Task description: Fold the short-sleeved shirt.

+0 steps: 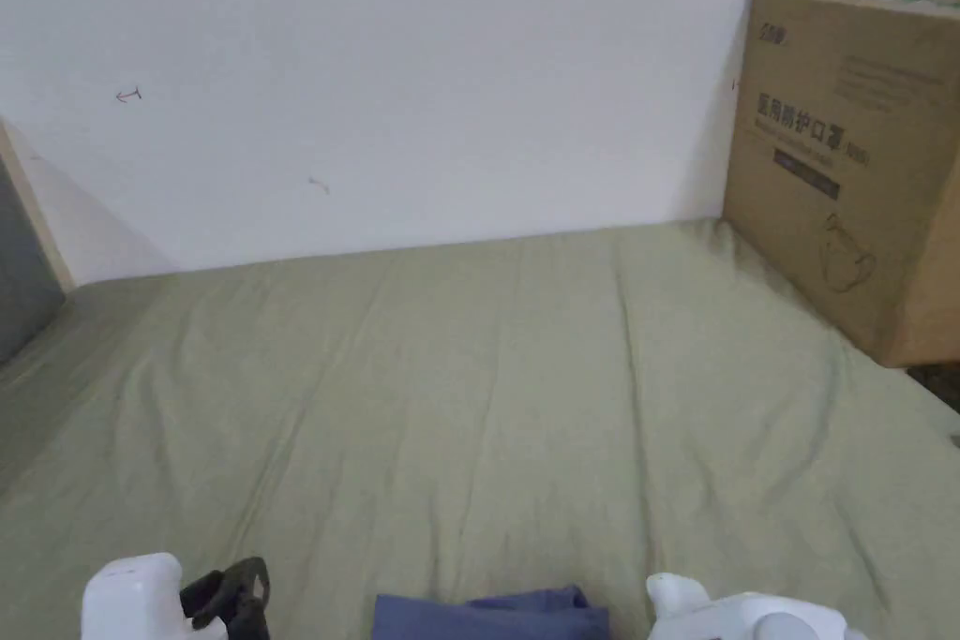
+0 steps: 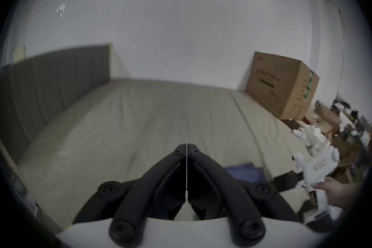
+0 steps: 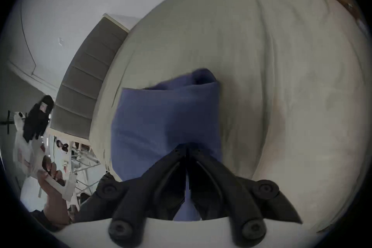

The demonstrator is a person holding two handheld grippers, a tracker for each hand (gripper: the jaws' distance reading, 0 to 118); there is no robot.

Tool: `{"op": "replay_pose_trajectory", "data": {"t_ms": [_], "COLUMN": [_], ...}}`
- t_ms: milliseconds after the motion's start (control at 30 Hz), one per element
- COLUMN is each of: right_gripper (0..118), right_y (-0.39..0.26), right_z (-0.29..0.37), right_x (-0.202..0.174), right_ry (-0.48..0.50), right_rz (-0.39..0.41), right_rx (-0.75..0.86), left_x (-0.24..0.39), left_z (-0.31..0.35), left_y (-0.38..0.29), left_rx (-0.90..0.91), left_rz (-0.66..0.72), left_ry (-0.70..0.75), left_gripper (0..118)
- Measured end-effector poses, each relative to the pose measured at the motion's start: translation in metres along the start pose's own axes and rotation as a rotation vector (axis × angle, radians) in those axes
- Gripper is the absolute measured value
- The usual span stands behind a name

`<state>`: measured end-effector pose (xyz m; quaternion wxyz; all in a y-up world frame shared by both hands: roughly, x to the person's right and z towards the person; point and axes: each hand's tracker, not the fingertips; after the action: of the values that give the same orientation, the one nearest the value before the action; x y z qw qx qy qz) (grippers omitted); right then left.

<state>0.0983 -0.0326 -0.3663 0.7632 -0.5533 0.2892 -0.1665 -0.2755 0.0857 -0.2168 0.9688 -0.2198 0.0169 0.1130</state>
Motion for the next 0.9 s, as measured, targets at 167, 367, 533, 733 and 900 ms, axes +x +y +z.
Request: {"op": "replay_pose_trajectory", "data": {"t_ms": [167,367,533,733,900], "right_gripper": [2,2,2,2,2], "right_y": [0.004,0.005,0.003,0.003,0.001], "right_z": [-0.004,-0.006,-0.006,-0.005,-0.004], "right_x": [0.021,0.027,0.03,0.027,0.03], "right_ry": [0.088,0.125,0.14,0.132,0.175], "right_rz": [-0.046,-0.06,-0.087,-0.091,-0.127], "right_rx": [-0.017,-0.031,-0.032,-0.038,-0.028], "left_x": [-0.064,-0.097,-0.084,-0.049,-0.074], "left_z": [-0.061,-0.13,-0.173,-0.21,-0.209], "left_y": [-0.024,-0.072,-0.11,-0.116,-0.127], "left_rx": [-0.314,-0.567,-0.687,-0.736,-0.774], "left_rz": [0.376,0.53,0.696,0.757,0.625], "left_ry": [-0.424,-0.644,-0.826,-0.983,-0.718], "left_gripper": [13,100,118,118,23]}}
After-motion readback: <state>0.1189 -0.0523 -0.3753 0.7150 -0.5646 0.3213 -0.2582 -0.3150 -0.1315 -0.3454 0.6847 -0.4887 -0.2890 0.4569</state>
